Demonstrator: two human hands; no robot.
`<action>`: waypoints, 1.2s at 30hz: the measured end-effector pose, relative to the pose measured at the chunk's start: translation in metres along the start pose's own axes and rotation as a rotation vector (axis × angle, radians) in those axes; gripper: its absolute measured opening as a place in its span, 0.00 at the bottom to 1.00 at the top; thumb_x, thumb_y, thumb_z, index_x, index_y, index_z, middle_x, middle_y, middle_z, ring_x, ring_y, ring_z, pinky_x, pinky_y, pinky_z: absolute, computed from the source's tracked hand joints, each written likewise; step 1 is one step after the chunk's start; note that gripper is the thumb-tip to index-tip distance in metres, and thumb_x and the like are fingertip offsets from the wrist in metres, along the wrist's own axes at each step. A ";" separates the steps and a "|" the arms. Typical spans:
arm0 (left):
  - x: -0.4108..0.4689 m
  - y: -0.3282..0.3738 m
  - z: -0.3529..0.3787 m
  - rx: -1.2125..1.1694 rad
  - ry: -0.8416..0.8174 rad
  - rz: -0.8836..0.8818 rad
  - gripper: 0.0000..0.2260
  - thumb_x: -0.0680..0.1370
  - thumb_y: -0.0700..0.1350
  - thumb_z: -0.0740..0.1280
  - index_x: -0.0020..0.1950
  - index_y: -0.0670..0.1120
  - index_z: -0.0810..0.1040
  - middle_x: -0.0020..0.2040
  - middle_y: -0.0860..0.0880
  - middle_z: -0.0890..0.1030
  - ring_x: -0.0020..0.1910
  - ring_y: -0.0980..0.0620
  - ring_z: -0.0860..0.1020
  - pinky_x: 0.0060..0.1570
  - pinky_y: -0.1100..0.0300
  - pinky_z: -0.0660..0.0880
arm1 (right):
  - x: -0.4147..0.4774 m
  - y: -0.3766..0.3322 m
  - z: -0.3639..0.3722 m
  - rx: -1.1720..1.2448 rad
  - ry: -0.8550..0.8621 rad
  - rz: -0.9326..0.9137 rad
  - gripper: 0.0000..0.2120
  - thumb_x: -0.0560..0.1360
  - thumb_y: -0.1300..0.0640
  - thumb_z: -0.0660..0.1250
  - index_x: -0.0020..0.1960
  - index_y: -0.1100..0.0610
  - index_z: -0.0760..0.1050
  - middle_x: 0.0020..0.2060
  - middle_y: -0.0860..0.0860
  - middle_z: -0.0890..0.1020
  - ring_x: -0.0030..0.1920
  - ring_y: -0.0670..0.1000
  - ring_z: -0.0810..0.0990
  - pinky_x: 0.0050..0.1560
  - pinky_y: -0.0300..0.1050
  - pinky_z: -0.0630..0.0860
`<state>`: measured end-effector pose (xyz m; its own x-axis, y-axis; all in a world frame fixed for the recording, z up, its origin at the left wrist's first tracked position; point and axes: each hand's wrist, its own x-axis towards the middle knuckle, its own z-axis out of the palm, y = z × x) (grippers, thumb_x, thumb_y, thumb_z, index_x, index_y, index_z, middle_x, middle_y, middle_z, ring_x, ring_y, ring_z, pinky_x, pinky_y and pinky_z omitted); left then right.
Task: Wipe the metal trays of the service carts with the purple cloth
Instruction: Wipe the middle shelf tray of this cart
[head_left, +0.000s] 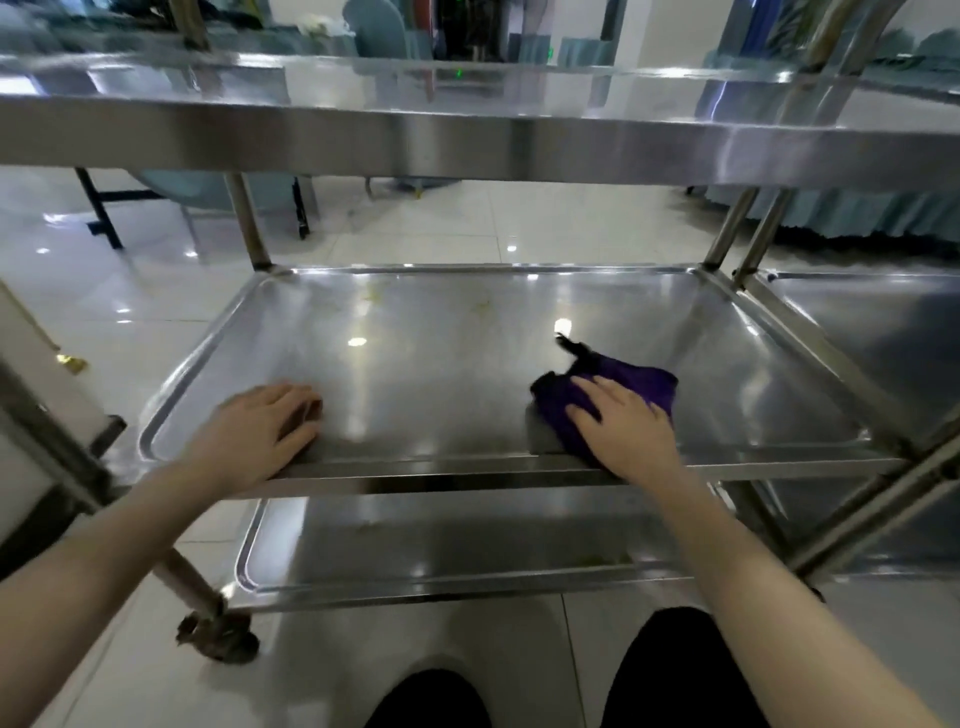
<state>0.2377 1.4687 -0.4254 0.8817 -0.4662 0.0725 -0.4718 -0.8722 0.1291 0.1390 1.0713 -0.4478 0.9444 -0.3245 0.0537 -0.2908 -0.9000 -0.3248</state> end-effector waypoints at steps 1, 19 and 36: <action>-0.005 -0.014 -0.001 -0.012 0.001 -0.018 0.24 0.77 0.57 0.55 0.68 0.47 0.73 0.69 0.47 0.73 0.70 0.44 0.69 0.69 0.50 0.64 | 0.001 0.025 -0.009 -0.014 0.013 0.089 0.23 0.80 0.40 0.52 0.75 0.40 0.60 0.76 0.45 0.62 0.74 0.52 0.62 0.73 0.58 0.56; -0.004 -0.037 0.008 -0.197 0.091 -0.054 0.30 0.71 0.62 0.50 0.65 0.48 0.74 0.63 0.48 0.77 0.62 0.44 0.73 0.62 0.51 0.67 | 0.023 -0.226 0.086 0.043 -0.089 -0.317 0.23 0.80 0.39 0.50 0.74 0.42 0.61 0.75 0.47 0.62 0.75 0.52 0.58 0.73 0.61 0.48; 0.026 -0.077 0.010 0.011 0.070 -0.258 0.22 0.80 0.61 0.51 0.73 0.57 0.62 0.76 0.52 0.60 0.74 0.49 0.59 0.73 0.39 0.50 | 0.085 -0.209 0.067 -0.020 0.001 -0.027 0.24 0.81 0.42 0.53 0.75 0.43 0.60 0.76 0.46 0.59 0.76 0.51 0.56 0.73 0.65 0.50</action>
<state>0.2970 1.5227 -0.4432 0.9703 -0.2167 0.1070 -0.2306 -0.9627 0.1416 0.2902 1.2509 -0.4386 0.9516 -0.3008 0.0634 -0.2687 -0.9141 -0.3038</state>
